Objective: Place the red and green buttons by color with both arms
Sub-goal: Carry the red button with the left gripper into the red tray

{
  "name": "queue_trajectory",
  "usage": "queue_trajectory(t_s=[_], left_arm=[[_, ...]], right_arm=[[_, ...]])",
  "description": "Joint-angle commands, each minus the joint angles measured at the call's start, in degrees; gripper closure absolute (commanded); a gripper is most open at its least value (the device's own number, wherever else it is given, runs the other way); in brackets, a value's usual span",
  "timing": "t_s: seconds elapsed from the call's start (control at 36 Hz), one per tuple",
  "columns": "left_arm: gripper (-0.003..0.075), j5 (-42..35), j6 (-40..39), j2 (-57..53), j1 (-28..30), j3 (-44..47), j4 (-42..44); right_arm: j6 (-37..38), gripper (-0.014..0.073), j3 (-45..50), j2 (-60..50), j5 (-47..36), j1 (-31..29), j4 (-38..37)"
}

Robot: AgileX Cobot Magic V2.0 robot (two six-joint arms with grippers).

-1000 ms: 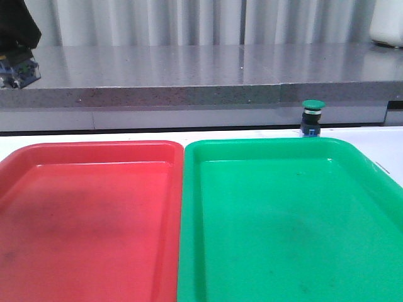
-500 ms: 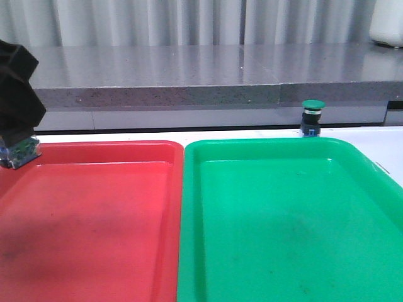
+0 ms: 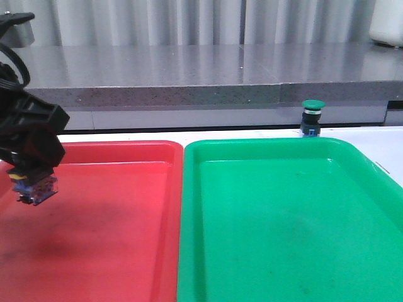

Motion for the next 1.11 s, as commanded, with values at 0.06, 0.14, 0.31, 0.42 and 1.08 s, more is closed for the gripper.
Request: queue_trajectory(t_s=[0.06,0.14,0.31,0.42,1.08], left_arm=[[0.047,-4.9,0.0,0.0,-0.5,-1.3,-0.8],[0.047,-5.5,0.0,0.4,-0.5,-1.3,-0.8],[0.047,-7.1,0.0,2.6,-0.5,-1.3,-0.8],[0.0466,-7.5,0.0,4.1,-0.5,-1.4,-0.8],[0.0209,-0.9,0.0,-8.1,-0.5,-1.6,-1.6]], right_arm=[[-0.6,0.0078,-1.9,0.4,-3.7,-0.4,-0.5],[-0.6,0.0078,-1.9,0.4,-3.7,-0.4,-0.5],[-0.6,0.0078,-1.9,0.4,-3.7,-0.4,-0.5],[-0.6,0.0078,-1.9,0.4,-3.7,-0.4,-0.5],[-0.6,0.0078,-1.9,0.4,-3.7,-0.4,-0.5]])
